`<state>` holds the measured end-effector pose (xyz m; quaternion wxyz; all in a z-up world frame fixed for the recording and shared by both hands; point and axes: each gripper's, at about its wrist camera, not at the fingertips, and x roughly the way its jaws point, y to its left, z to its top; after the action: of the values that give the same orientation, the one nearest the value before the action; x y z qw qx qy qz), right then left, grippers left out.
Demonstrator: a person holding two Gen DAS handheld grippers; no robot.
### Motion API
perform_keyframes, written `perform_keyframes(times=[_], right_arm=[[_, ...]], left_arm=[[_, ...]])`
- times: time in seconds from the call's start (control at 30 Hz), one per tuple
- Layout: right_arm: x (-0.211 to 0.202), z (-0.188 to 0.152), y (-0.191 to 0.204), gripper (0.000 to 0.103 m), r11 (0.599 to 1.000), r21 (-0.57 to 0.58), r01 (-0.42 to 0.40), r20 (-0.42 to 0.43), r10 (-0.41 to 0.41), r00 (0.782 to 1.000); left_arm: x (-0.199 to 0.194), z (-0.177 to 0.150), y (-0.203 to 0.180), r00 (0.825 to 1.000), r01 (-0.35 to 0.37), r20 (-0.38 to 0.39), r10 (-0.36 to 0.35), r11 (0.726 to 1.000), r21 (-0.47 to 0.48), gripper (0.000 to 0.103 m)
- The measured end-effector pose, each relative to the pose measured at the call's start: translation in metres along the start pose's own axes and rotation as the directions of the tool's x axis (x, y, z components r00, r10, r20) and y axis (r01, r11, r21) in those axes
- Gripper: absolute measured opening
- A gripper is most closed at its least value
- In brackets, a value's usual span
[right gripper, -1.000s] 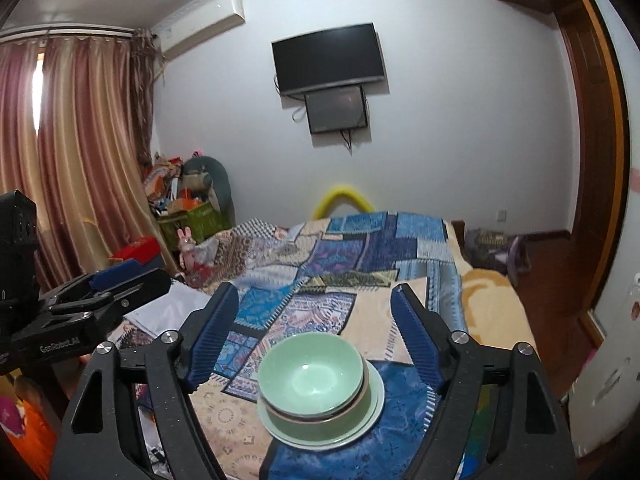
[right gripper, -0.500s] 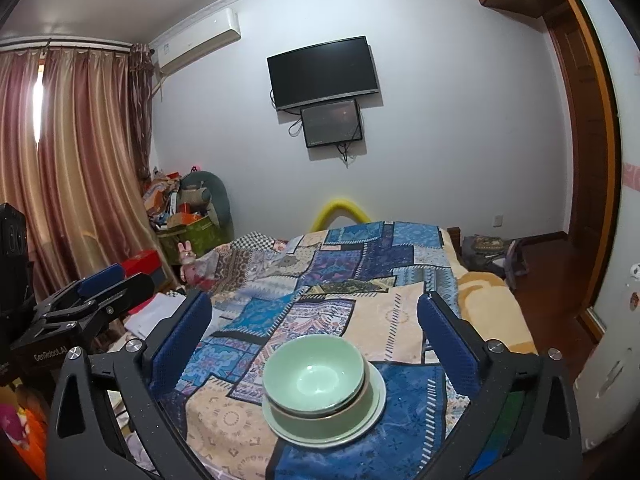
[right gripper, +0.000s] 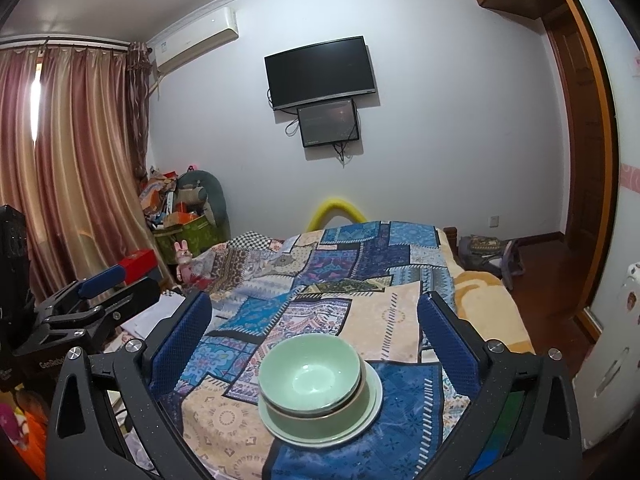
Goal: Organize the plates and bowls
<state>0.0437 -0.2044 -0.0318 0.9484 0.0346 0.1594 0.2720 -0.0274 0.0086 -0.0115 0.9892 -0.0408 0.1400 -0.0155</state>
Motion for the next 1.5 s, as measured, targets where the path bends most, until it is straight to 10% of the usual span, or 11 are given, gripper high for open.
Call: perform_keyframes(times=[1.5], right_arm=[[-0.0019, 0.0032, 0.0059, 0.103, 0.999, -0.032, 0.003, 0.013, -0.003, 1.000]], left_arm=[[0.0040, -0.0038, -0.0076, 1.000, 0.027, -0.004, -0.027, 0.999, 0.040, 0.103]])
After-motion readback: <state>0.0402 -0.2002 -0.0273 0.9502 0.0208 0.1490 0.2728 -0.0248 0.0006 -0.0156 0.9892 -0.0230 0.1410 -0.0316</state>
